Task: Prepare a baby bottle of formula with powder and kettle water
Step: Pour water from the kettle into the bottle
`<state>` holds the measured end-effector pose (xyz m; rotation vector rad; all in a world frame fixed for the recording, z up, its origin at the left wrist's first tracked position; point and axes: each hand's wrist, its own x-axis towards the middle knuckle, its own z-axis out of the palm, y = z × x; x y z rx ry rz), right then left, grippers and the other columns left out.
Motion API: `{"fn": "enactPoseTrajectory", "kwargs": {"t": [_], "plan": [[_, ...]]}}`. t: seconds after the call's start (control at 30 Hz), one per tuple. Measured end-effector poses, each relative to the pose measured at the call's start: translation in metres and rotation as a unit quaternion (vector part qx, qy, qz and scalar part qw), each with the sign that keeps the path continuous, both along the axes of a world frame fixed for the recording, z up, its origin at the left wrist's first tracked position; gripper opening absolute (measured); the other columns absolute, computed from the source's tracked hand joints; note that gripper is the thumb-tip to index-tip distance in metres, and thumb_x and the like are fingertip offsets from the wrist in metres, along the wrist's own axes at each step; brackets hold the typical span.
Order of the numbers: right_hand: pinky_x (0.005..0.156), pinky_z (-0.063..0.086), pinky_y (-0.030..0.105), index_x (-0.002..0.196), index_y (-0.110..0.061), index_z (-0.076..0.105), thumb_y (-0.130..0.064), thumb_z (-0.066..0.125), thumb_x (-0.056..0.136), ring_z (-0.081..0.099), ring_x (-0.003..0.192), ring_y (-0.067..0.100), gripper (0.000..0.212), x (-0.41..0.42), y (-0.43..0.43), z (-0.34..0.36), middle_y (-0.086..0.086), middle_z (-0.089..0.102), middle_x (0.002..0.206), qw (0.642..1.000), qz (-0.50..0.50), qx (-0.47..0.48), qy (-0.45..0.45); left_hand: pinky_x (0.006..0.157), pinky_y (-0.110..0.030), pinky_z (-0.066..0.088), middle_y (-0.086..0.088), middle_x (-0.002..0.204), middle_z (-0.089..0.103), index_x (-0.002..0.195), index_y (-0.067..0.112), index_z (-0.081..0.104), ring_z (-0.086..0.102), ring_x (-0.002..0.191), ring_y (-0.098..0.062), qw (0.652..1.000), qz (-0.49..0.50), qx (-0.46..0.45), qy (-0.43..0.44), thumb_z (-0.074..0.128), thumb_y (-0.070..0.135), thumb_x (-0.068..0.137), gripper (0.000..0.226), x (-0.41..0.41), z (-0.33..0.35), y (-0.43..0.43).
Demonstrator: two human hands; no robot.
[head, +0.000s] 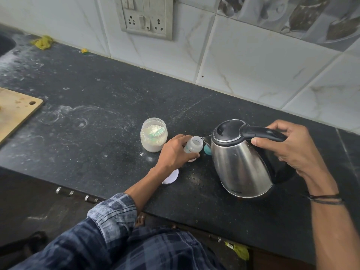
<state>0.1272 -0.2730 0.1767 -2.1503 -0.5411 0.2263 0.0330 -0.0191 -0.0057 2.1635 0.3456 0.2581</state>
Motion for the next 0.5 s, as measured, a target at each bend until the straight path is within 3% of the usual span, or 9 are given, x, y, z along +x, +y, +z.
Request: {"fn": "enactPoseTrajectory", "kwargs": {"t": [0.33, 0.5], "plan": [[0.043, 0.033, 0.011, 0.078, -0.012, 0.066, -0.016, 0.089, 0.074, 0.044, 0.040, 0.004, 0.024, -0.005, -0.010, -0.002, -0.013, 0.055, 0.050, 1.000, -0.005, 0.027, 0.013, 0.083, -0.042, 0.056, 0.012, 0.099, 0.065, 0.112, 0.034, 0.071, 0.066, 0.089, -0.009, 1.000, -0.003, -0.025, -0.005, 0.080, 0.053, 0.066, 0.050, 0.002, 0.012, -0.006], [0.040, 0.031, 0.019, 0.076, -0.011, 0.065, -0.016, 0.089, 0.072, 0.038, 0.039, 0.008, 0.025, -0.008, -0.017, -0.003, -0.009, 0.053, 0.049, 0.999, -0.018, 0.045, 0.019, 0.085, -0.041, 0.056, 0.012, 0.101, 0.065, 0.117, 0.031, 0.072, 0.067, 0.091, -0.010, 1.000, -0.011, -0.029, -0.001, 0.079, 0.053, 0.065, 0.057, 0.002, 0.017, -0.011]]}}
